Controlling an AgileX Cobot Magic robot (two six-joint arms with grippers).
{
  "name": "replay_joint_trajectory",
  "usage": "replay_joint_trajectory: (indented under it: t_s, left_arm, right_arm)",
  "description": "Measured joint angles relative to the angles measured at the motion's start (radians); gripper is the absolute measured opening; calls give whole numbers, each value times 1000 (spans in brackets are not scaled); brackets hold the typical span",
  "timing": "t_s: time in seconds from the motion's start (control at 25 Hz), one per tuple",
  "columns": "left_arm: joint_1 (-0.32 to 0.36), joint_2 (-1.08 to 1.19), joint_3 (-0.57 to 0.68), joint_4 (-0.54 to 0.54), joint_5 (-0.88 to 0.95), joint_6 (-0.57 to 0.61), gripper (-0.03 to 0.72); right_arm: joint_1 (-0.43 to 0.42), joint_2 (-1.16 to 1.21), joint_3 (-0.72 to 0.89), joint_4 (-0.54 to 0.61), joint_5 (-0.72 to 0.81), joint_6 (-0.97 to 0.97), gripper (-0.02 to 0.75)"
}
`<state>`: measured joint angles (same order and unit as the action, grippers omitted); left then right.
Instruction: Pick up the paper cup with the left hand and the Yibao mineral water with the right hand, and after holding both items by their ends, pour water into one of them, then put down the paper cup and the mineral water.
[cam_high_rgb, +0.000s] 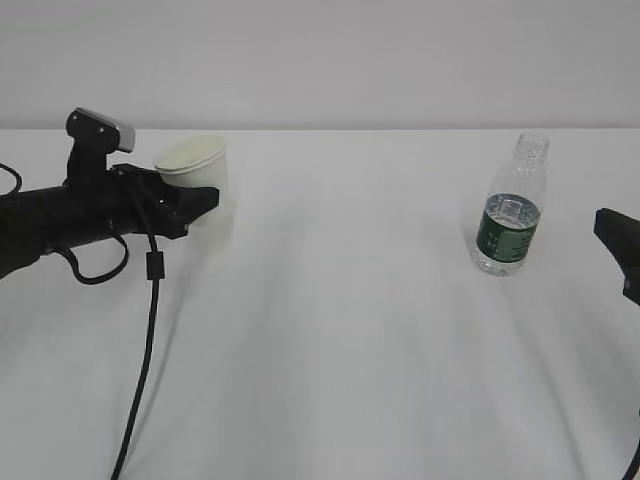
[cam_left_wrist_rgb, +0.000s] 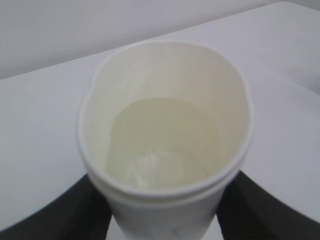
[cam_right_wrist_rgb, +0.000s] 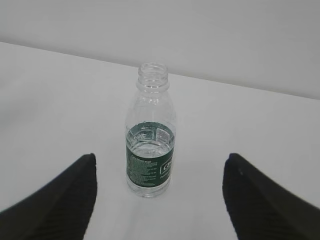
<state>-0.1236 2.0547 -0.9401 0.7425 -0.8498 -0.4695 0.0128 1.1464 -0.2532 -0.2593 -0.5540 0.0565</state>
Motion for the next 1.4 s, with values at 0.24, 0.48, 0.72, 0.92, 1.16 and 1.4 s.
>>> replay_joint_trajectory:
  t_s: [0.24,0.48,0.72,0.92,1.16,1.4]
  left_arm:
    - [32,0,0,-6,2,0,428]
    - [65,0,0,-7,19,0,428]
    - [105,0,0,-7,24,0,428]
    - [132,0,0,-7,27,2,428]
    - [162,0,0,-10,52,10,428]
    - [177,0,0,-42,69,36,428]
  right_arm:
    - [0,0,0,0,0,0,592]
    - [0,0,0,0,7,0,592]
    - [0,0,0,0,15,0,592]
    - [0,0,0,-2,19,0,592]
    - [0,0,0,-2,21,0,592]
    - [0,0,0,-4,21,0,592]
